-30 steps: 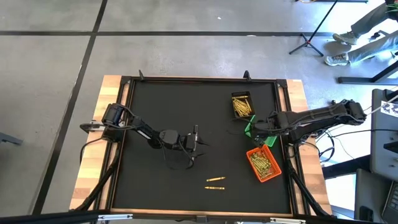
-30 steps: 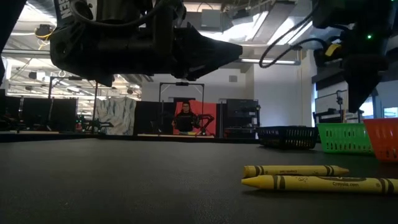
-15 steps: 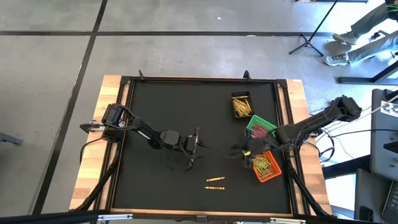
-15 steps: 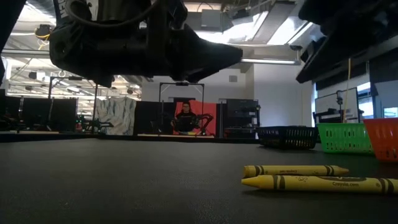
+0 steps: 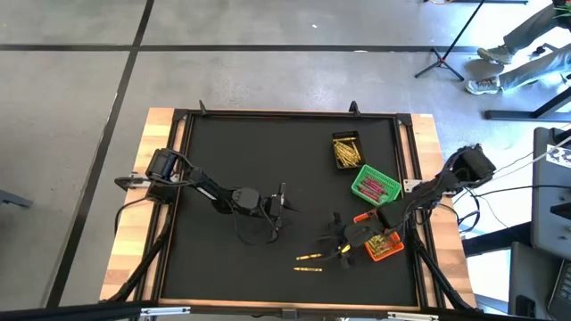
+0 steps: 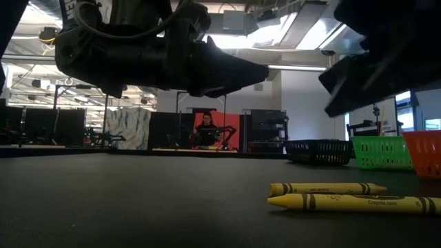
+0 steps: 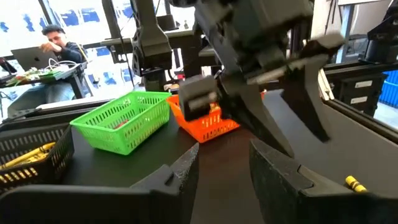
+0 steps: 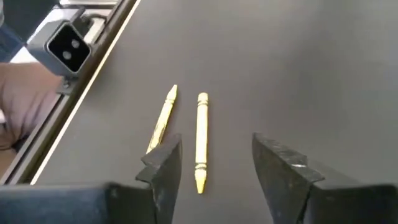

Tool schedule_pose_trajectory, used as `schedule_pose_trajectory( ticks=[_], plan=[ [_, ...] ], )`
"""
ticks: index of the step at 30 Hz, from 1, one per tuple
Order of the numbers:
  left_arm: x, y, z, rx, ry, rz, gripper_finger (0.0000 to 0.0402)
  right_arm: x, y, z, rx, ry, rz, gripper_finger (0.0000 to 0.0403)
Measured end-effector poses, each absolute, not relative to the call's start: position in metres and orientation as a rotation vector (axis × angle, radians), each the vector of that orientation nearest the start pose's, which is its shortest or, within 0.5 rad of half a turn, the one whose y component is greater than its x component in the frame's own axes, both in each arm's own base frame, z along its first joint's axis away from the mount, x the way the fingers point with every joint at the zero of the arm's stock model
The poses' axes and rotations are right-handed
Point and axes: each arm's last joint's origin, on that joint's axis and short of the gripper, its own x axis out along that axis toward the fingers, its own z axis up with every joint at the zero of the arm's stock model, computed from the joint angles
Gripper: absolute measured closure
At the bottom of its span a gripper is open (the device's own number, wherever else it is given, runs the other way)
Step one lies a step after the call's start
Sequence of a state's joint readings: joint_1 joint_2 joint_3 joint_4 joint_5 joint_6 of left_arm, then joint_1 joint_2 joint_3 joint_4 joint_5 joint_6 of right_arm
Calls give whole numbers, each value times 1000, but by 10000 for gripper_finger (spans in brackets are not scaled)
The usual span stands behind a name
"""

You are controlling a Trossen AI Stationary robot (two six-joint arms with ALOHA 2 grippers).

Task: Sort crayons
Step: Put the yellow crayon into the black basket

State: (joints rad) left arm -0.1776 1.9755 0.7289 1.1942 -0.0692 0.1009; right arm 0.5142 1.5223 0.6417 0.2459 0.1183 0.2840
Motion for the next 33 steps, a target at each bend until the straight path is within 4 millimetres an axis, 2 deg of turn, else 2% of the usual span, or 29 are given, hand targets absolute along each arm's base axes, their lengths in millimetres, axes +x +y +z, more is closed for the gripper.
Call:
schedule_pose_trajectory(
  ticks=[11, 27, 33],
  plan=[
    [351, -61, 129, 94, 46, -110, 279, 272, 154, 124, 92, 605, 320, 201],
    [352, -61, 129, 92, 46, -110, 279, 276, 157, 90, 52, 669, 335, 202],
    [352, -61, 130, 92, 44, -110, 279, 275, 156, 88, -33, 663, 348, 251]
  ],
)
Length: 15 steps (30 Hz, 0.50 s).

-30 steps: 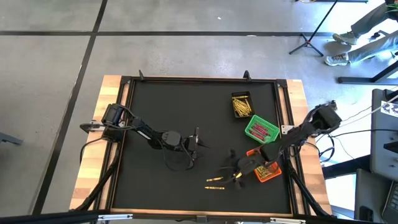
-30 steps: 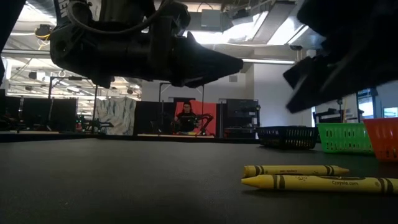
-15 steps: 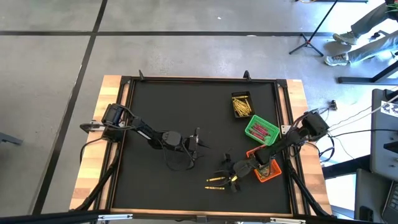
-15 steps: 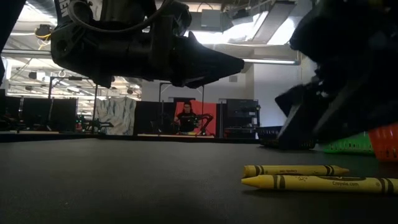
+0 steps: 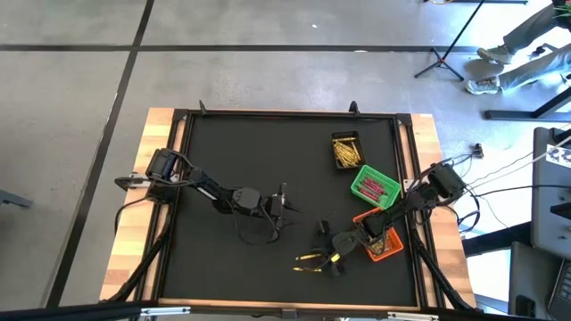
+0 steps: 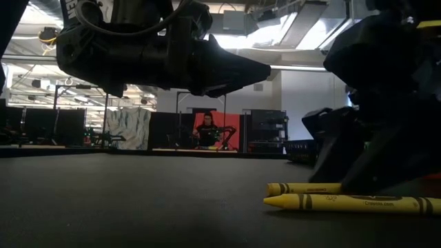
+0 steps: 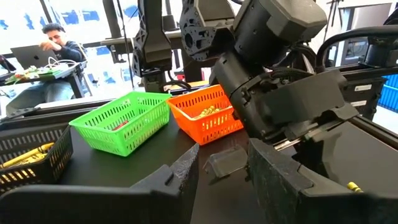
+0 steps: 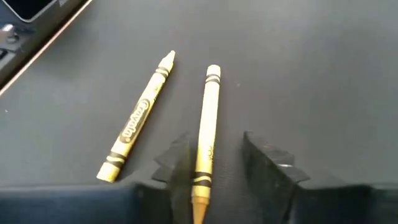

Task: Sort crayons
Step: Put the yellow crayon into the black basket

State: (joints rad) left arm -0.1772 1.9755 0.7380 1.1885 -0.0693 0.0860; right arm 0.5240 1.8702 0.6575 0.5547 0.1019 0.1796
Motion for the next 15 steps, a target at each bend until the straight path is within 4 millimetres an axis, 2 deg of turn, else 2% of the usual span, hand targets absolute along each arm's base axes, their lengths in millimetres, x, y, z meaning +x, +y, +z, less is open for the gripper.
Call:
schedule_pose_trajectory(
  ticks=[10, 15],
  plan=[
    [352, -61, 130, 92, 44, -110, 279, 274, 154, 86, -81, 680, 327, 367],
    [352, -61, 130, 92, 44, -110, 279, 274, 154, 91, -73, 672, 338, 392]
  ],
)
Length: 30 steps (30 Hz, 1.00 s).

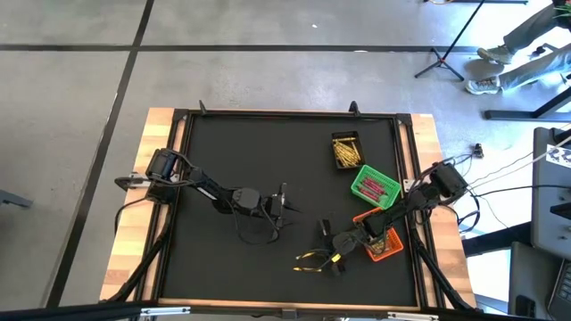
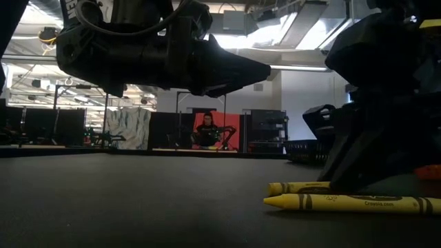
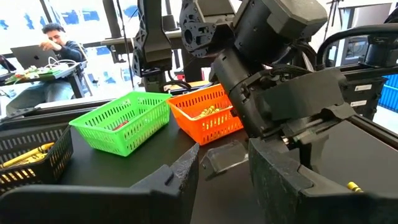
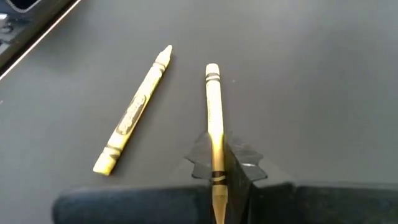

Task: Sort crayons
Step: Put the yellow crayon into the black basket

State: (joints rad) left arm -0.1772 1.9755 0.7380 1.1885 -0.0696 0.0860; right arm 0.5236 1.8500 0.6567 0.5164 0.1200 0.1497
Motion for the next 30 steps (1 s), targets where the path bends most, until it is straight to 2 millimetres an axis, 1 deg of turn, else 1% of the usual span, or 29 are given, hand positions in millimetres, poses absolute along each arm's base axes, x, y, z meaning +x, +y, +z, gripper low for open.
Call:
schedule_pose_trajectory(
  ticks=[3, 5, 8, 11, 15, 18, 21, 26, 30],
  plan=[
    [352, -61, 130, 92, 44, -110, 279, 271, 153, 99, -68, 675, 354, 386],
    [352, -61, 129, 92, 44, -110, 279, 269, 152, 108, -57, 668, 366, 377],
    [352, -61, 129, 92, 44, -110, 279, 264, 150, 129, -26, 656, 368, 374],
    [352, -61, 129, 92, 44, -110, 279, 253, 144, 146, -33, 702, 356, 379],
    [352, -61, 129, 92, 44, -110, 279, 237, 131, 178, -45, 694, 303, 382],
    [352, -61, 129, 92, 44, -110, 279, 224, 113, 200, -45, 690, 211, 379],
    [352, -61, 129, 92, 44, -110, 279, 211, 89, 221, -34, 654, 82, 374],
    [352, -61, 129, 92, 44, -110, 279, 195, 48, 244, -44, 592, -162, 371],
    [352, -61, 129, 92, 44, -110, 279, 189, 18, 251, -22, 579, -320, 371]
  ],
)
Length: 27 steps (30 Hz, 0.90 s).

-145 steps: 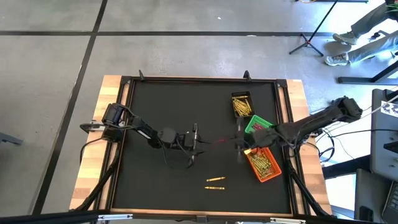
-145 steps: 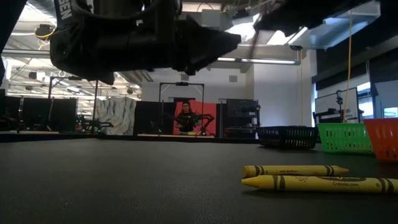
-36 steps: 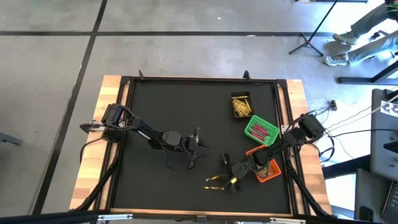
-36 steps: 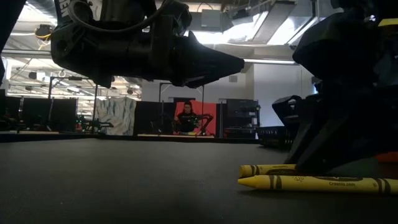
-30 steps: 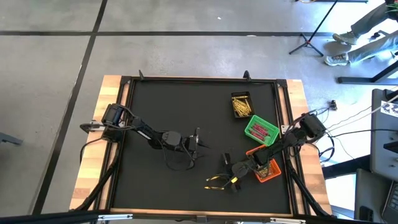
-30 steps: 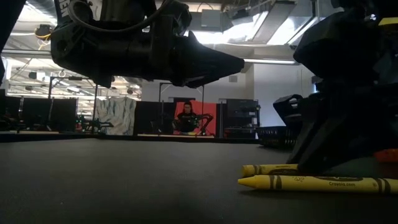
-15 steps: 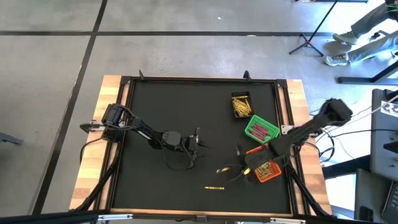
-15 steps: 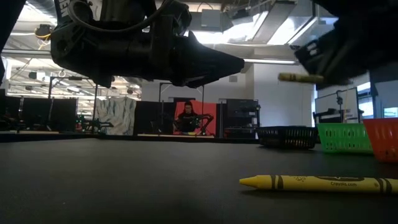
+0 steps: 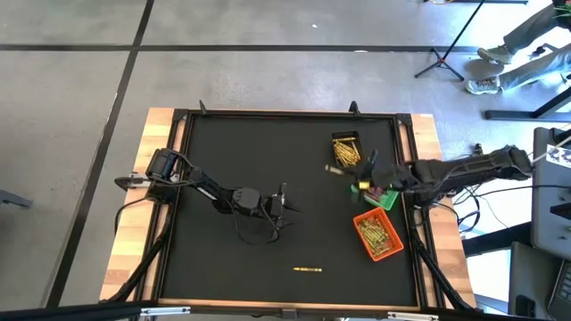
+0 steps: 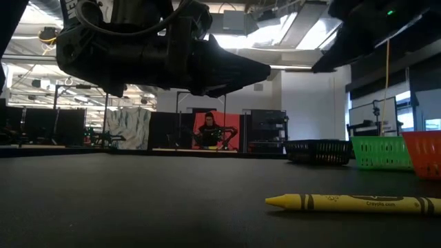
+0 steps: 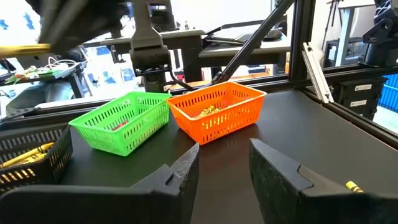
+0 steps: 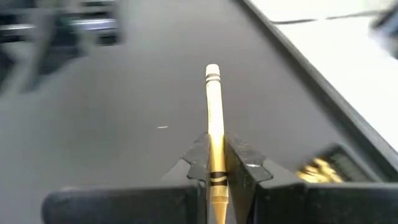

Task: Sort crayons
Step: Put the yellow crayon into the black basket

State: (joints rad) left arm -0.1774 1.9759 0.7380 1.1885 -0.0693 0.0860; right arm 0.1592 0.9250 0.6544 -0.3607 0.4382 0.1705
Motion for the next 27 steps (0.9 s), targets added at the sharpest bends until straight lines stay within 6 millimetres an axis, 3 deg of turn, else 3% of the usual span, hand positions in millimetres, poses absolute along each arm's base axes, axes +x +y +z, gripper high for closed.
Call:
schedule_pose_trajectory(
  ticks=[4, 14, 23, 27],
  plan=[
    [352, -61, 129, 92, 44, -110, 279, 187, -12, 248, -1, 616, -469, 371],
    [352, -61, 129, 92, 44, -110, 279, 177, -78, 203, 112, 760, -758, 370],
    [352, -61, 129, 92, 44, -110, 279, 181, -95, 182, 144, 826, -749, 370],
    [352, -61, 129, 89, 44, -110, 279, 184, -95, 181, 152, 824, -722, 342]
  ],
)
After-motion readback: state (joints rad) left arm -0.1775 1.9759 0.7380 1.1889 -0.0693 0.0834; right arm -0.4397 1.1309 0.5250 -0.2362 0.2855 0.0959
